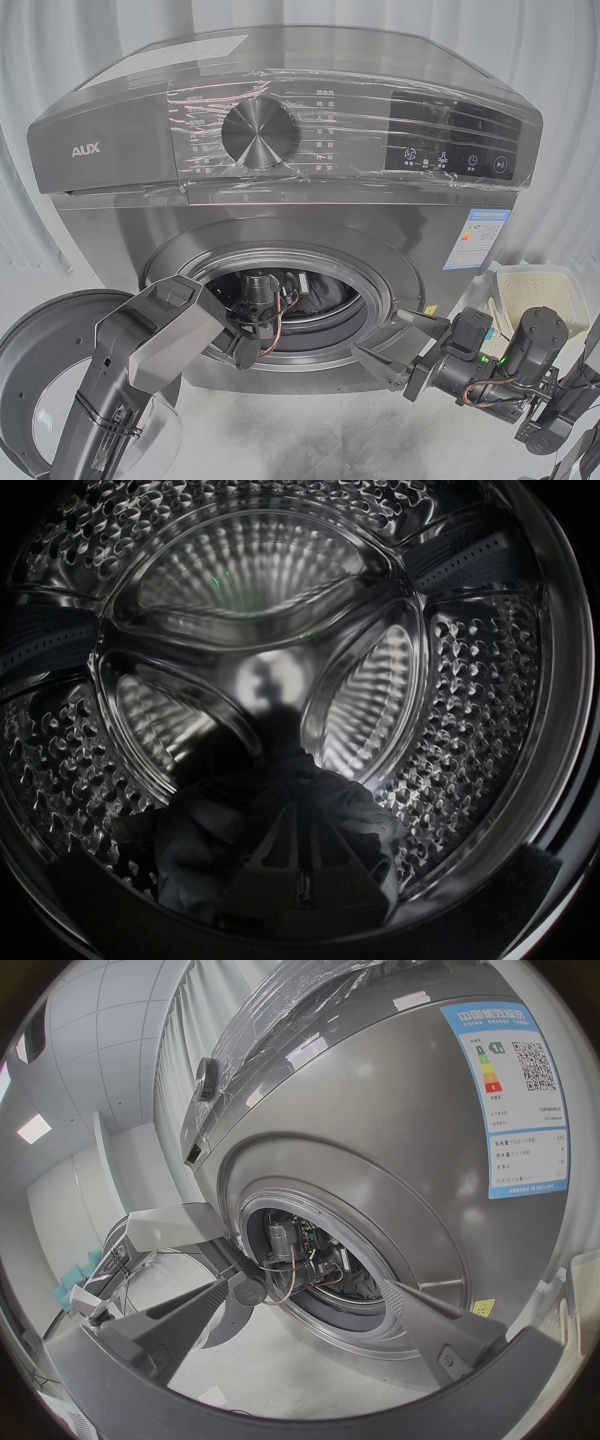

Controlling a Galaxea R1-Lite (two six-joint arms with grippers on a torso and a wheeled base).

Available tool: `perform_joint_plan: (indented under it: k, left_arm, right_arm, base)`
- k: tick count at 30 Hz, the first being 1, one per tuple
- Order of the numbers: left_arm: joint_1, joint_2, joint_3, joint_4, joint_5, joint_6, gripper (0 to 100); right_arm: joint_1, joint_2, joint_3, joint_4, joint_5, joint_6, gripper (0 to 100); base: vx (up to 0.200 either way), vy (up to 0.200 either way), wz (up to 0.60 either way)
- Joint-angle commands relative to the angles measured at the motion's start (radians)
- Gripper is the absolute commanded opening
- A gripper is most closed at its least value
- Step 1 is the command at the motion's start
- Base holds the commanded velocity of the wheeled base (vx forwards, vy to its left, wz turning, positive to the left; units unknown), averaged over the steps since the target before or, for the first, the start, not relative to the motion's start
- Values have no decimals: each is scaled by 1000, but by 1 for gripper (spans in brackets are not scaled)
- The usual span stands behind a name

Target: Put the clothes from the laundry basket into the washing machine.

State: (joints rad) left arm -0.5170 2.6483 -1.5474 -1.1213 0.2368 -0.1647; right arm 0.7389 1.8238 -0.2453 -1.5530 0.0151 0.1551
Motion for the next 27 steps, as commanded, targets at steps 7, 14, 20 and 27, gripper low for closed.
perform_joint_plan:
  k: [7, 14, 20, 27]
  left_arm:
    - [14, 30, -25, -3, 4, 2, 0]
    - [0, 15, 20, -9, 1, -1, 100]
    - [-40, -71, 181, -8, -4, 1, 100]
    - [-106, -206, 415, -51, 1, 5, 100]
  right_arm:
    - [0, 2, 4, -1, 0, 0, 100]
    - [0, 2, 11, -1, 5, 1, 100]
    - [-3, 0, 11, -1, 3, 1, 100]
    - [-3, 0, 12, -1, 2, 1, 100]
  base:
    - [0, 0, 0]
    - [0, 0, 0]
    - [0, 0, 0]
    - [0, 0, 0]
